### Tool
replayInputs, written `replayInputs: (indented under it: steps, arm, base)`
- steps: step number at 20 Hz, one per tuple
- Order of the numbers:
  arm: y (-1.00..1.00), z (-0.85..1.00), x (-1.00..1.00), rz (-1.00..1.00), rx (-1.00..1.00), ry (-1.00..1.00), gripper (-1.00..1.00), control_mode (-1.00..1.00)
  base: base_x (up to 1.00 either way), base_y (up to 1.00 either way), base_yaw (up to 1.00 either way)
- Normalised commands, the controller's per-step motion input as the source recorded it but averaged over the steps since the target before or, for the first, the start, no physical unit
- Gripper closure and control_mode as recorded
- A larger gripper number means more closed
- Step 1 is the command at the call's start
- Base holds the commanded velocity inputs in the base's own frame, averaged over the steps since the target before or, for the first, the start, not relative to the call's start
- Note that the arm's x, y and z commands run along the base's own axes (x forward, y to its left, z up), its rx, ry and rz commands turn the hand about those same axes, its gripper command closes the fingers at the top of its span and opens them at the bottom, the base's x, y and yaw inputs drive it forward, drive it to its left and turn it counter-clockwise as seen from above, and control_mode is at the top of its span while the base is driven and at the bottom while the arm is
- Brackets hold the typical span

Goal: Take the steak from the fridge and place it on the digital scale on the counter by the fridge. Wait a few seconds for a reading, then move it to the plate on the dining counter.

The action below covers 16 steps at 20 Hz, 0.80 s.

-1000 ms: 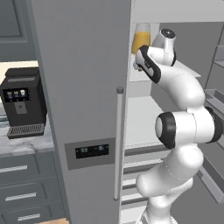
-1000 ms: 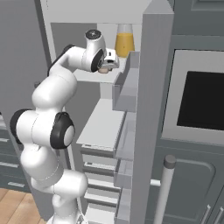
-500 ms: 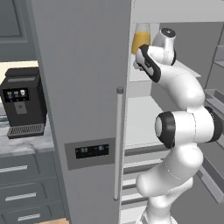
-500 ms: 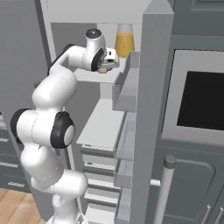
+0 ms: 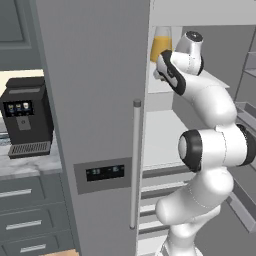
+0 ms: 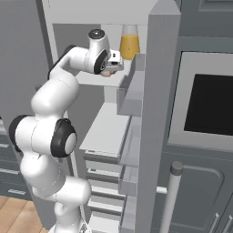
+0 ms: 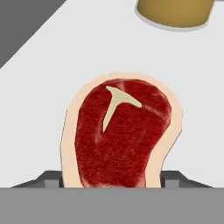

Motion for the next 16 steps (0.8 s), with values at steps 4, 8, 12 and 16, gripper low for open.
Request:
replayInputs:
  steps: [4, 8, 12, 16]
  arm:
    - [-0.12, 0.0, -0.8, 0.0, 0.05, -0.09, 1.0, -1.0]
    - [-0.2, 0.0, -0.98, 0.02, 0.08, -0.17, 1.0, -1.0]
    - [-0.08, 0.02, -1.0, 0.06, 0.01, -0.11, 1.0, -1.0]
    - [0.0, 0.08, -1.0, 0.11, 0.0, -0.03, 1.0, -1.0]
  base:
    - [0.0, 0.0, 0.0]
    - [0.0, 0.0, 0.0]
    - [0.0, 0.0, 0.0]
    - [0.0, 0.0, 0.0]
